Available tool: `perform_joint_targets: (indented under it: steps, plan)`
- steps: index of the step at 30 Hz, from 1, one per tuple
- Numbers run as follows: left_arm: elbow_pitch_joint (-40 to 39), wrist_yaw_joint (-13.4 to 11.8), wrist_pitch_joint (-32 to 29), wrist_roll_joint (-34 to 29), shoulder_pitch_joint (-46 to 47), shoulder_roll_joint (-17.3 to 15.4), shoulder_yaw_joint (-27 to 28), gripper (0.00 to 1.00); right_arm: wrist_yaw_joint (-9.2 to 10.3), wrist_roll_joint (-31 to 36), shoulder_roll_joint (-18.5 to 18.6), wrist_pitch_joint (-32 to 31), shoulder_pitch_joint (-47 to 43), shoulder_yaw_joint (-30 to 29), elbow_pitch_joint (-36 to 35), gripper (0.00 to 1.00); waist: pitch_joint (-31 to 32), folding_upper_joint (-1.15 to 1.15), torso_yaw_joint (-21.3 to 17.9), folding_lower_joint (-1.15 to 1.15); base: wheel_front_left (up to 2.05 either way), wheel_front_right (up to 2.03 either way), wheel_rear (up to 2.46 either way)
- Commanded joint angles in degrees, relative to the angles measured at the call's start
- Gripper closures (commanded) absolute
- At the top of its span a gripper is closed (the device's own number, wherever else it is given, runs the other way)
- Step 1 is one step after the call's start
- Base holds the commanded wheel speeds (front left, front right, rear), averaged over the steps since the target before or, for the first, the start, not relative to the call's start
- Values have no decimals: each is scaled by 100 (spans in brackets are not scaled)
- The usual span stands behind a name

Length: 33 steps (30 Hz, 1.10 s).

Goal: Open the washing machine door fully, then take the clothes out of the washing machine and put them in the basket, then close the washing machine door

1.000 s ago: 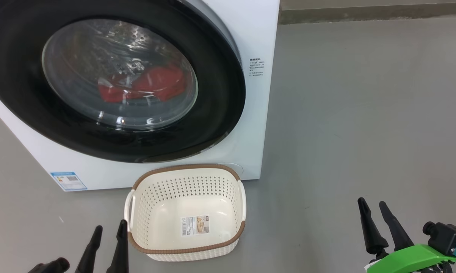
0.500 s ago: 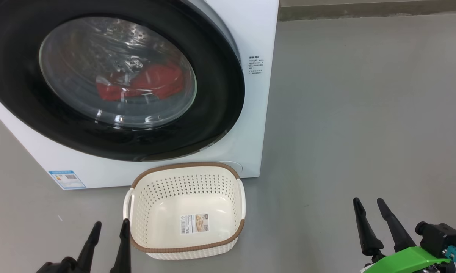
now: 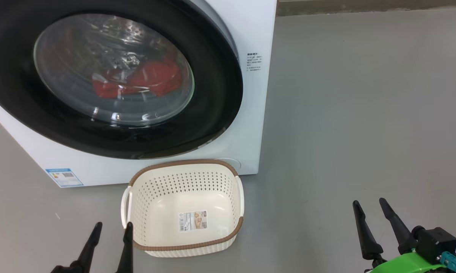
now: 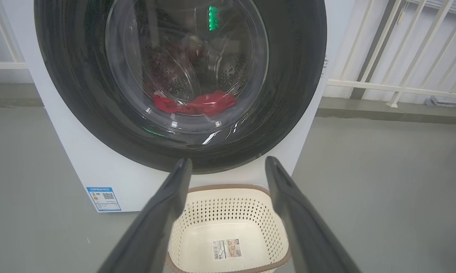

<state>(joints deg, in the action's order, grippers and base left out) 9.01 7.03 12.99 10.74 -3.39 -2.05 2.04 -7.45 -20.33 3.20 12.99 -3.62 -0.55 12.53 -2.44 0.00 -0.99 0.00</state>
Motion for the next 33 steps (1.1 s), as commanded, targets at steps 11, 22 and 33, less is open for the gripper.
perform_joint_targets:
  steps: [11,22,33]
  plan:
    - [-54,12,201,-382,58,-85,301,0,-3,518,14,201,-51,-31,-198,0,-10,0,0,0,0,0,0]
    - [51,21,201,-253,-26,-84,299,0,-3,509,-15,201,-144,-108,-205,0,82,0,31,0,0,0,0]
    - [15,19,201,-239,38,-83,240,0,-3,-645,-30,201,244,78,-401,100,13,0,33,0,0,0,0]
